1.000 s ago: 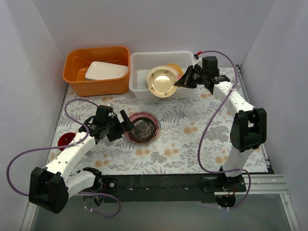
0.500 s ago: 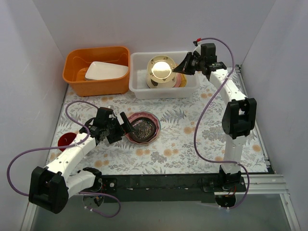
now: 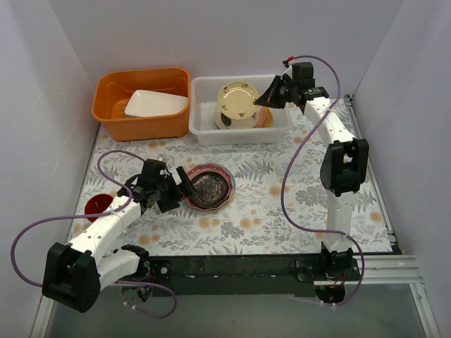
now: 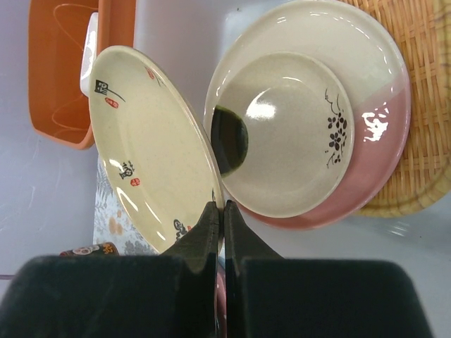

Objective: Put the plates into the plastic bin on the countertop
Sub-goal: Place the plate in the plastic bin.

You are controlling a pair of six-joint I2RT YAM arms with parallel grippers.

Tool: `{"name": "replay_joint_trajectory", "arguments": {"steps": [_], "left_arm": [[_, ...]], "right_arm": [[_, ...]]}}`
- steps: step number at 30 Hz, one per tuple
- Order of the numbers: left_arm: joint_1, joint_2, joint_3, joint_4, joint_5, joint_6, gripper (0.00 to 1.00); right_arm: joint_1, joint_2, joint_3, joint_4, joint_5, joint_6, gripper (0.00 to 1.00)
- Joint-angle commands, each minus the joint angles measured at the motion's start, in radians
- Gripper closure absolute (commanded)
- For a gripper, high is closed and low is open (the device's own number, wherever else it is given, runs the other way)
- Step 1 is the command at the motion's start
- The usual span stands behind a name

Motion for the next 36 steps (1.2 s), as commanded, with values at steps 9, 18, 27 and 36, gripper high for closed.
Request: {"name": "replay_joint_trajectory", "arguments": {"steps": [9,18,27,36], "left_arm": [[-0.006,-0.010,0.004,0.006,0.025,0.004,0.02],[-0.004,-0.025,0.008,0.004,0.043,-0.010,0.02],[-0.004,-0.038,0.011,-0.002,0.046,-0.015,0.02],[-0.006,-0.039,0.011,-0.003,0.043,-0.015,0.02]], "right_arm": [[-0.001,0.033,-0.012,0.003,0.047,-0.051,0.99],[-0.003,0.062,-0.035,0.006,0.052,-0.073,0.99],[-0.006,0.079,-0.063,0.023,0.043,-0.073,0.99],[-0.007,0.100,-0.055,0.028,0.027,-0.061,0.99]]}}
